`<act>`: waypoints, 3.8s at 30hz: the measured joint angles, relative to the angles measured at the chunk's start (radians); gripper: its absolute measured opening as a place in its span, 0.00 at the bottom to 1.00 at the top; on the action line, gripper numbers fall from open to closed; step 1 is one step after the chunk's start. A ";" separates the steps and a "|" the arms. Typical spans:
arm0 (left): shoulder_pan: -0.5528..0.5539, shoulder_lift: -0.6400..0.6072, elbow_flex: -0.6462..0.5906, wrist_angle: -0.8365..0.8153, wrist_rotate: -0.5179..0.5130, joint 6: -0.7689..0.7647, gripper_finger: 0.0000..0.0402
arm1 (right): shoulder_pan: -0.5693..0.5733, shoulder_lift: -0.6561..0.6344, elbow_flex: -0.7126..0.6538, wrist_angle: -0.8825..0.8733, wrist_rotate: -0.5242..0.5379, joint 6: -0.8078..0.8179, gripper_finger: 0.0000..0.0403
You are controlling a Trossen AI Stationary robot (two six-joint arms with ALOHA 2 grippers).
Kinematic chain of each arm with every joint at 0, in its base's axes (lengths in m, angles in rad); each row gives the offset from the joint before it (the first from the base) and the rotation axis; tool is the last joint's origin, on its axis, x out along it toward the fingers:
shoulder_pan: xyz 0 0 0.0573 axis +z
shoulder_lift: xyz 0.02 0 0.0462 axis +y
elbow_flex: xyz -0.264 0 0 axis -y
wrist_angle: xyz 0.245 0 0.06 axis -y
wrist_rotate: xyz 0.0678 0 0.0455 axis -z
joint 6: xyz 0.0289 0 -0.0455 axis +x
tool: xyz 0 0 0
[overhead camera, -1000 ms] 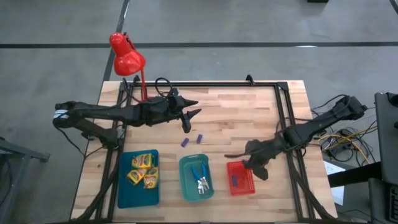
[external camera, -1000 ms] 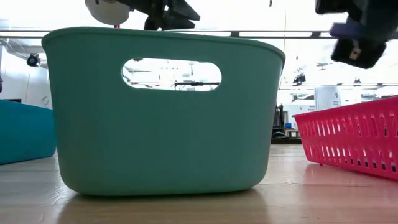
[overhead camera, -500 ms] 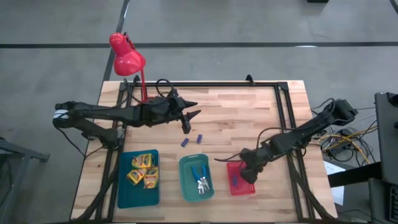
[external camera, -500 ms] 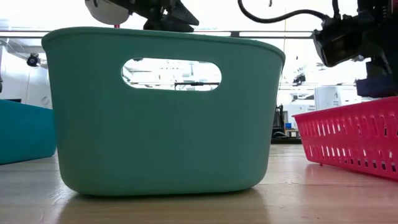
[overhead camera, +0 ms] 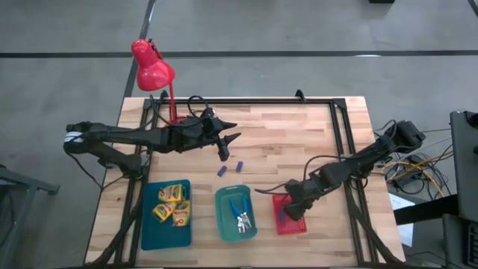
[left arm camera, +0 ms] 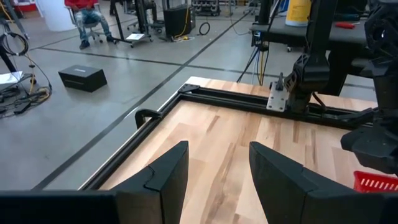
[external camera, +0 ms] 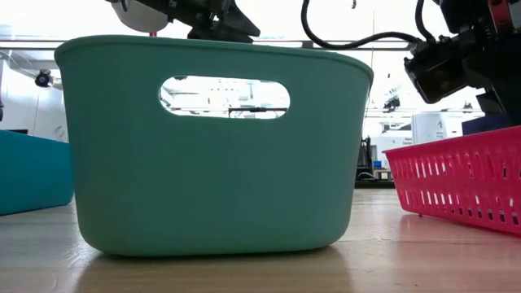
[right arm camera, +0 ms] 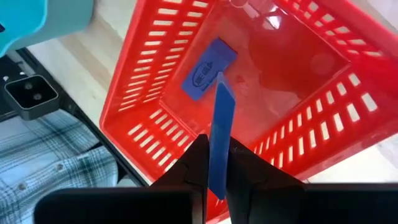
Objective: Pick & Place School Supplies
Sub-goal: Put the purple eraser into the red bin
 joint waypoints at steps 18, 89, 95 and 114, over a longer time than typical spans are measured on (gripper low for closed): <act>0.001 0.000 0.000 0.000 0.000 0.002 0.43 | 0.000 0.000 0.000 0.005 0.002 -0.004 0.31; 0.021 0.295 0.020 -0.639 0.214 -0.728 0.43 | -0.372 -0.504 0.000 0.279 0.721 -0.997 0.18; 0.005 0.321 0.046 -0.636 0.245 -0.674 0.43 | -0.372 -0.500 -0.001 0.274 0.741 -1.000 0.17; -0.043 0.421 0.045 -0.628 0.229 -0.664 0.43 | -0.372 -0.499 -0.001 0.245 0.741 -1.000 0.16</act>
